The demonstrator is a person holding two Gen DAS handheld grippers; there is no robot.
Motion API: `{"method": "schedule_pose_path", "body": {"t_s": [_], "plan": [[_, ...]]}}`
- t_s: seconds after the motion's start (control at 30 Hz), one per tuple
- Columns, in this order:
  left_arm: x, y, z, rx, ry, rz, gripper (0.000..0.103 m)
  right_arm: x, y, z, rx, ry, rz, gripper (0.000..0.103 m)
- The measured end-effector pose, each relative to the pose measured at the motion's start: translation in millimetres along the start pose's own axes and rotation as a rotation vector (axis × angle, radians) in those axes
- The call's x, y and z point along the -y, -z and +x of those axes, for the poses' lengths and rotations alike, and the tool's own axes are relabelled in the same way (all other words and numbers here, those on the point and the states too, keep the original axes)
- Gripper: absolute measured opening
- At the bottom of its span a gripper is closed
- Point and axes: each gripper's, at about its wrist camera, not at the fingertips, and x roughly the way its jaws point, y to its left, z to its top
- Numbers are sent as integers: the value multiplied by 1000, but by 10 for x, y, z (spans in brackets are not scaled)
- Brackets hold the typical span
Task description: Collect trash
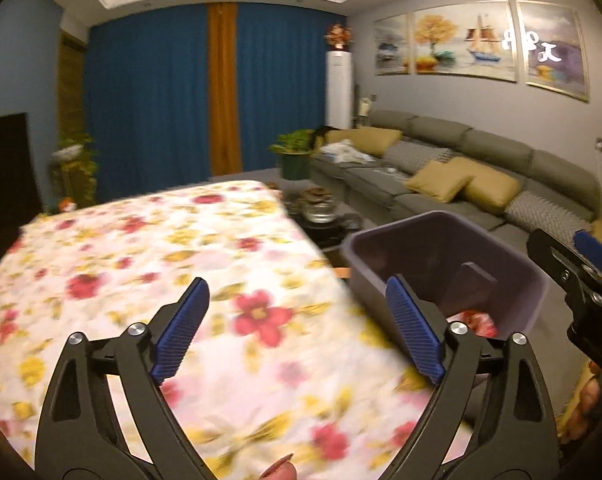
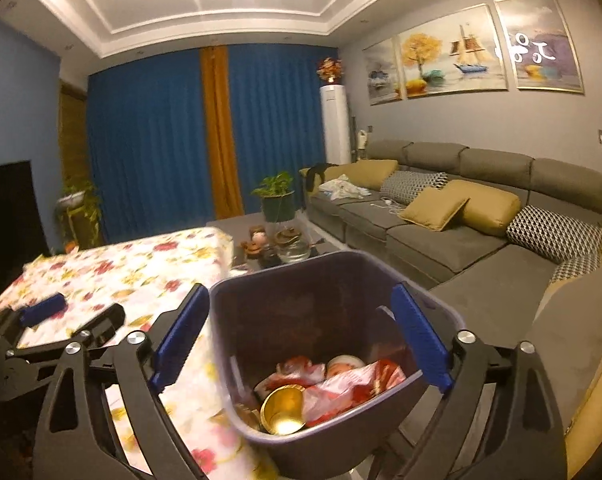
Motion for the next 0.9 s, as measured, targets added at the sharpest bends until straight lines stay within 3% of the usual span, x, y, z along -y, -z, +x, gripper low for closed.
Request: {"method": "schedule_pose_path", "body": {"t_s": [0.03, 0.37, 0.9], "plan": [[-55, 21, -75, 5, -26, 0, 91, -49, 14, -21, -3, -8, -6, 97], [-498, 228, -672, -3, -153, -11, 96, -469, 149, -383, -12, -38, -66, 97], [-822, 489, -1426, 25, -171, -56, 97, -851, 327, -1034, 4, -44, -82, 97]]}}
